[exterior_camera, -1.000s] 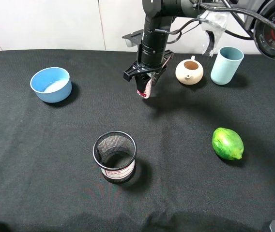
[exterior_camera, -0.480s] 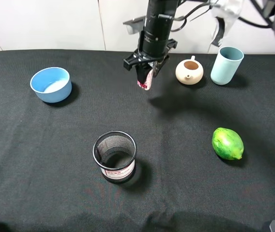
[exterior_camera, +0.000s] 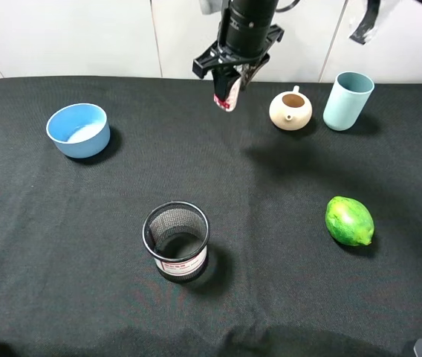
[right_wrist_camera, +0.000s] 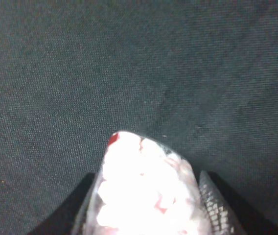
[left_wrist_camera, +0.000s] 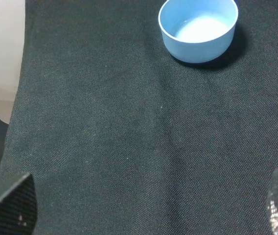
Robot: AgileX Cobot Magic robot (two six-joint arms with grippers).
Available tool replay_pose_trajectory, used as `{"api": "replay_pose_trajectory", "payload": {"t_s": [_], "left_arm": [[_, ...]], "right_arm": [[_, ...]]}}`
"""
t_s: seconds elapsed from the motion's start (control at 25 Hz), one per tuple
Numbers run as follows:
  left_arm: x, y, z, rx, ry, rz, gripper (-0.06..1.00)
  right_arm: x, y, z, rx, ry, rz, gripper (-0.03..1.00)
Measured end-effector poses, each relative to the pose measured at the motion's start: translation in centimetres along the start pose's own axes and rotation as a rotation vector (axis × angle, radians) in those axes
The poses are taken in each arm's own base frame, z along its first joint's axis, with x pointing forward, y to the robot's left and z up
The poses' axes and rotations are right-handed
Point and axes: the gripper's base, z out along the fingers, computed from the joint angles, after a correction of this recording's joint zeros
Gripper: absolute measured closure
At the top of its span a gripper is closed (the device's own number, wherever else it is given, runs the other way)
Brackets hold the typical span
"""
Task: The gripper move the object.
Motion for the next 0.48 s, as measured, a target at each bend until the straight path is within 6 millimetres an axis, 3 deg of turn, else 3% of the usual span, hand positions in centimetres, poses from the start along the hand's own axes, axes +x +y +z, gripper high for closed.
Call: {"api": "replay_pose_trajectory", "payload": {"t_s": [0.24, 0.48], "left_arm": [[0.0, 0.0, 0.0, 0.0, 0.0, 0.0, -0.05], [0.0, 0.0, 0.0, 0.0, 0.0, 0.0, -0.05]], "right_arm": [[0.2, -0.1, -1.9, 0.031, -0.032, 0.003, 0.65], [2.2, -0.9, -3.0, 0.039, -0.008, 0.036, 0.65]]}}
